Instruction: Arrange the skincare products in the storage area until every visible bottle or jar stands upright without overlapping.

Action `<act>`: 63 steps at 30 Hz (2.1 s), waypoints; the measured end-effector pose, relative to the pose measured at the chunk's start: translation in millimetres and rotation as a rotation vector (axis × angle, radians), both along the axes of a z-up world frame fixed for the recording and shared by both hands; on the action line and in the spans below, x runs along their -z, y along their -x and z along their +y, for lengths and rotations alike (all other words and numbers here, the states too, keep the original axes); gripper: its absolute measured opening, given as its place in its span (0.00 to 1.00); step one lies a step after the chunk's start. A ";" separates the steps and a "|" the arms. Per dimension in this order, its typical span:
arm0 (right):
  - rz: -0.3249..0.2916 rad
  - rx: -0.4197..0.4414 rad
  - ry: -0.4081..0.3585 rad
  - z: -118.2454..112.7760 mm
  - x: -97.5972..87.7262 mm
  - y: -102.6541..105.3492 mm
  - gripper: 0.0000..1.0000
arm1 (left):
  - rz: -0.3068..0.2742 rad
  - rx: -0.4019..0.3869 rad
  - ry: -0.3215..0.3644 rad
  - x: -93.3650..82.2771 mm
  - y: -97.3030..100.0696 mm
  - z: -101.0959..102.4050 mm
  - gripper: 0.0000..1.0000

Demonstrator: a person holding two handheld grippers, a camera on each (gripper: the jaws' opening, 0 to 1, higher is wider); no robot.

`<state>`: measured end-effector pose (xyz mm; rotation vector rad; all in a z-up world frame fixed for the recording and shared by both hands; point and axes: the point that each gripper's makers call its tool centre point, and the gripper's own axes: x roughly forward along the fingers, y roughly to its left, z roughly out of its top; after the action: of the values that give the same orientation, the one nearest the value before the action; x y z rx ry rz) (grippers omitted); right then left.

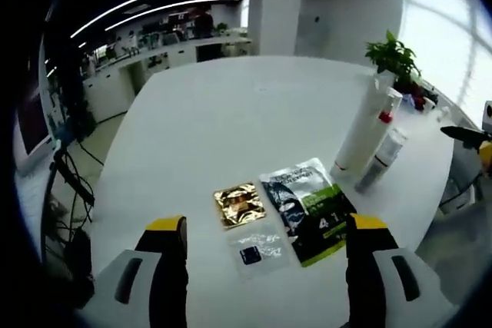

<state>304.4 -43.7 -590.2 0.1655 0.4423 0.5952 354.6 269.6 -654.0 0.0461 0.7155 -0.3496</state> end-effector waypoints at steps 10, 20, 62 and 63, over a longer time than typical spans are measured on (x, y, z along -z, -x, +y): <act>-0.017 -0.007 -0.004 1.4 -7.6 10.0 1.00 | 0.001 0.001 0.026 -4.9 33.0 7.0 0.90; -0.023 0.008 -0.010 -4.0 -9.1 24.6 1.00 | -0.023 0.043 0.027 -10.2 56.4 4.1 0.97; -0.028 0.032 -0.016 -6.6 -10.0 39.7 1.00 | -0.071 0.028 0.042 -33.3 84.3 21.2 0.97; -0.028 0.031 -0.016 -6.5 -9.9 39.7 1.00 | -0.070 0.028 0.042 -33.1 84.7 20.9 0.97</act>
<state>264.8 -50.3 -580.2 0.1785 0.4076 0.5696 269.9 290.5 -620.8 0.0286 0.6387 -0.3876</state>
